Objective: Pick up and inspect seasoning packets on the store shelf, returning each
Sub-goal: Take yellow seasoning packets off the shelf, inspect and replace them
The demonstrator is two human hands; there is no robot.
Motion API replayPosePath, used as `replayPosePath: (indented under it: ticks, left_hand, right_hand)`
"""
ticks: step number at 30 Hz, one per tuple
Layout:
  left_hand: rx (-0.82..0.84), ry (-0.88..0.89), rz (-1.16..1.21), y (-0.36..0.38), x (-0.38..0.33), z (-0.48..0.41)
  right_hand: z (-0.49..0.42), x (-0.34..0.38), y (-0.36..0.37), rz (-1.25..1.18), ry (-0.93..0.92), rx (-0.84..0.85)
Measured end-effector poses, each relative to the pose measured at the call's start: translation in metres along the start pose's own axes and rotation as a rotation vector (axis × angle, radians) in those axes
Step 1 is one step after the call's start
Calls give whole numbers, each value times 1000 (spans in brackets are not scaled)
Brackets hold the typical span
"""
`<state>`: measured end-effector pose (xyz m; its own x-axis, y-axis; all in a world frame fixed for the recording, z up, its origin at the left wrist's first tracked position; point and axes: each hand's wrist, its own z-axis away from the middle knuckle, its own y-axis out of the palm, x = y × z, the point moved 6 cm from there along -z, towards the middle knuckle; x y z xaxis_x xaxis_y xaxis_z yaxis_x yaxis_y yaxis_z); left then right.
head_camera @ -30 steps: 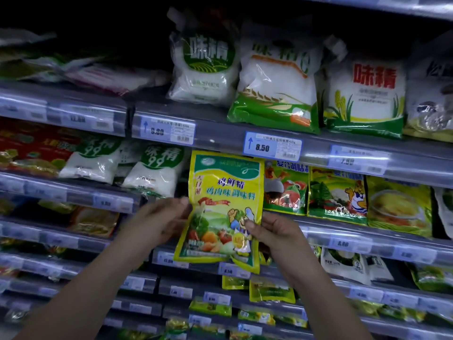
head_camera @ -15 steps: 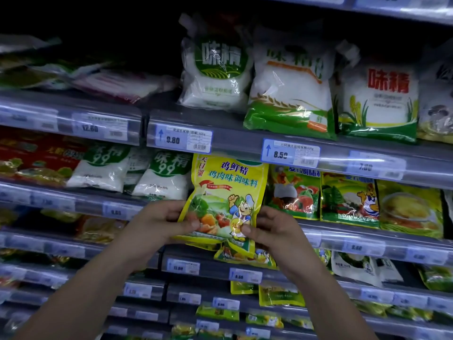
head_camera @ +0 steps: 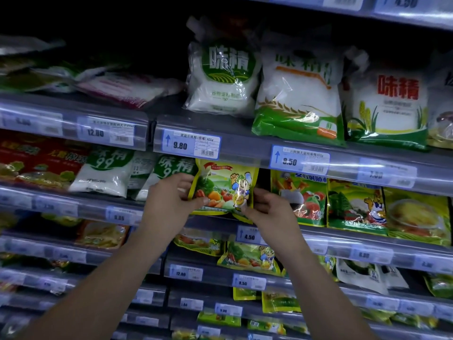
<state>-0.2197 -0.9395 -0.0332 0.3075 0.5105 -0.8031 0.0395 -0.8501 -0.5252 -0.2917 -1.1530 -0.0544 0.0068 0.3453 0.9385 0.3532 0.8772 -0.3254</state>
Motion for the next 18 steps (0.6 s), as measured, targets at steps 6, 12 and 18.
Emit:
replayPosePath:
  ticks: [6, 12, 18]
  left_hand:
    - [-98, 134, -134, 9, -3, 0]
    - [-140, 261, -325, 22, -2, -13]
    - [-156, 302, -439, 27, -3, -13]
  right_hand:
    - [4, -3, -4, -71, 21, -34]
    - [11, 3, 7, 0, 43, 79]
    - [21, 6, 1, 131, -2, 115]
